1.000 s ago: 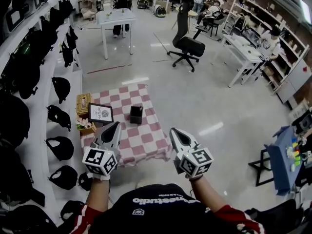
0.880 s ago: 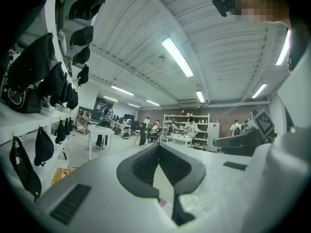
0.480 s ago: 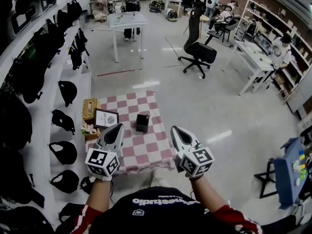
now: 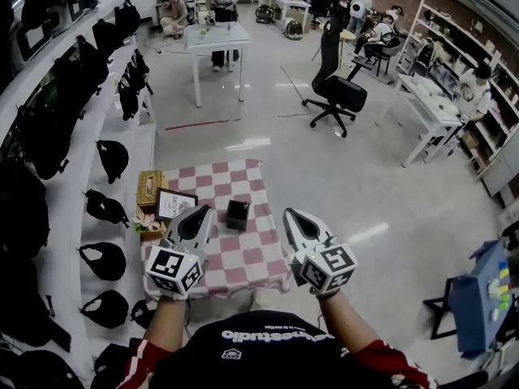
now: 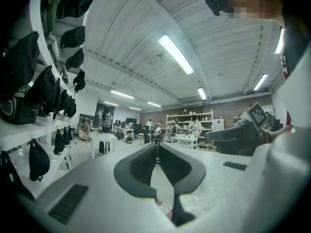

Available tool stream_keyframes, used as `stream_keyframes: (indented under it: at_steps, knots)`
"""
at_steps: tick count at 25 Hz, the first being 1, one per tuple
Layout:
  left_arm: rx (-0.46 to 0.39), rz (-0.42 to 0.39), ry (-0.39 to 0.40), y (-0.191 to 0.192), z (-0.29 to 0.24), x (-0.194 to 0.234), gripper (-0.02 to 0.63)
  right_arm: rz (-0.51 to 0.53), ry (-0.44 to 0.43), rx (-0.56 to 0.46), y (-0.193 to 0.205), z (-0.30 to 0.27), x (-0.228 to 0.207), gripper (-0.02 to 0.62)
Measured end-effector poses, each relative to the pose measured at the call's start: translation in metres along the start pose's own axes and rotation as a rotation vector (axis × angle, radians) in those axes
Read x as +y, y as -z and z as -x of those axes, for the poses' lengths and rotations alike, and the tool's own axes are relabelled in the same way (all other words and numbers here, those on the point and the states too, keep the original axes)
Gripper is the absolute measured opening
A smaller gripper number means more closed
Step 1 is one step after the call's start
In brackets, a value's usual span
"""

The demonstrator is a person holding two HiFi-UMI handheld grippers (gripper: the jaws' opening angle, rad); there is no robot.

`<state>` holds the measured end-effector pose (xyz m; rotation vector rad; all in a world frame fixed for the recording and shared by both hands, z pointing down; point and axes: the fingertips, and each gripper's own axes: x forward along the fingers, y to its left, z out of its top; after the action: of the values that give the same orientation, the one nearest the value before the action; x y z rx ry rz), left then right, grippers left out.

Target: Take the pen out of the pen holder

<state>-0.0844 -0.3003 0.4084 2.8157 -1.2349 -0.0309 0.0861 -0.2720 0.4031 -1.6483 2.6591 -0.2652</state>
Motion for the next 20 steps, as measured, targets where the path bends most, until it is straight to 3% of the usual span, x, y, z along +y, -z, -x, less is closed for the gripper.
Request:
stream_keyframes:
  at_steps: [2, 4, 6, 20]
  knots:
    - [-0.022, 0.014, 0.026, -0.002, -0.002, -0.002, 0.022, 0.000, 0.001, -0.002, 0.000, -0.002, -0.003, 0.003]
    - [-0.033, 0.026, 0.051, -0.002, -0.006, -0.004, 0.095, 0.002, 0.003, -0.004, 0.000, -0.003, -0.005, 0.003]
    - [-0.028, 0.026, 0.062, 0.001, -0.011, -0.005, 0.120, 0.005, 0.005, -0.006, 0.000, -0.005, -0.009, 0.003]
    - [0.085, -0.025, 0.070, 0.057, -0.059, -0.001, 0.118, 0.001, 0.009, 0.052, 0.025, -0.018, -0.029, 0.003]
